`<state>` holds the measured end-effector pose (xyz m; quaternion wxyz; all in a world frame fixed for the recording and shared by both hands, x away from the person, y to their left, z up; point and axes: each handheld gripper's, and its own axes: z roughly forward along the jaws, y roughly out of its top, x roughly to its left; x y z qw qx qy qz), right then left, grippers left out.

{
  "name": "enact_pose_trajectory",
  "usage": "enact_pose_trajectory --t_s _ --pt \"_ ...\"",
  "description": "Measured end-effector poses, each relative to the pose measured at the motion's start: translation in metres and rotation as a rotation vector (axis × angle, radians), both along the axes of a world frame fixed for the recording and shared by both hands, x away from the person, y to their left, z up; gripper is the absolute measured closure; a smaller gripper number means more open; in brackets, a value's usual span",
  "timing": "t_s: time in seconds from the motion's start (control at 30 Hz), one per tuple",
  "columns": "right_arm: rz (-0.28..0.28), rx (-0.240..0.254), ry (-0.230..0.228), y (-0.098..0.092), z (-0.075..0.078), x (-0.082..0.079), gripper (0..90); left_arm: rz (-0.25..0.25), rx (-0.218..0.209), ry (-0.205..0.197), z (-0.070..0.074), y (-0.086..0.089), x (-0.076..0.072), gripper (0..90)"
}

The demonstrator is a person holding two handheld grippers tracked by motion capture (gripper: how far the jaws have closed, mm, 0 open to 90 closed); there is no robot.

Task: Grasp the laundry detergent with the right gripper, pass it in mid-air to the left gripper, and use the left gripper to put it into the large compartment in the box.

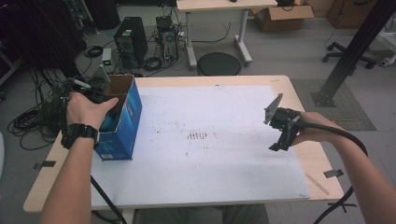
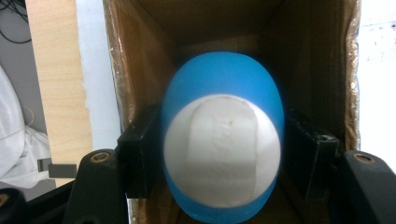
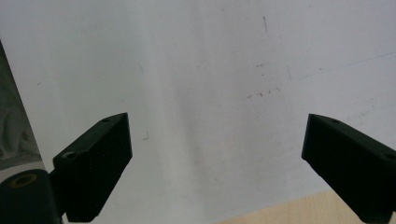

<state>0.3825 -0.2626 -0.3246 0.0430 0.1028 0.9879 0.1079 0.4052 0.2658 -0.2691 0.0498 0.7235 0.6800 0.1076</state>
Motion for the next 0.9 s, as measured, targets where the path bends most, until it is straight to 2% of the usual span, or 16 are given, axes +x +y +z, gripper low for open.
enact_pose_trajectory --t_s 0.2,0.33,0.53,0.7,0.8,0.83,0.87,0.9 --pt "-0.002 0.004 -0.004 -0.001 0.0 -0.001 8.3 -0.004 0.004 -0.003 -0.001 -0.002 0.001 37.5" --pt "-0.005 0.0 -0.001 -0.002 -0.001 -0.002 8.5 -0.003 -0.008 0.019 -0.001 -0.003 0.001 36.3" --pt "-0.005 0.005 0.0 -0.003 -0.001 -0.002 8.4 0.0 -0.014 0.011 0.001 -0.003 0.001 33.0" --pt "-0.004 0.006 -0.004 -0.004 0.0 -0.003 8.4 -0.009 -0.007 -0.01 0.016 -0.005 -0.003 31.6" --pt "-0.006 0.01 -0.003 -0.003 0.002 -0.003 8.4 -0.018 0.001 -0.006 0.022 -0.006 -0.005 30.8" --pt "-0.004 0.013 -0.005 -0.003 0.003 -0.004 8.4 -0.024 0.007 -0.018 0.03 -0.007 -0.007 30.8" --pt "-0.004 0.013 -0.005 -0.003 0.003 -0.004 8.4 -0.024 0.007 -0.018 0.03 -0.007 -0.007 30.7" --pt "-0.002 0.014 -0.004 -0.002 0.005 -0.005 8.4 -0.034 0.023 -0.025 0.038 -0.008 -0.009 30.2"
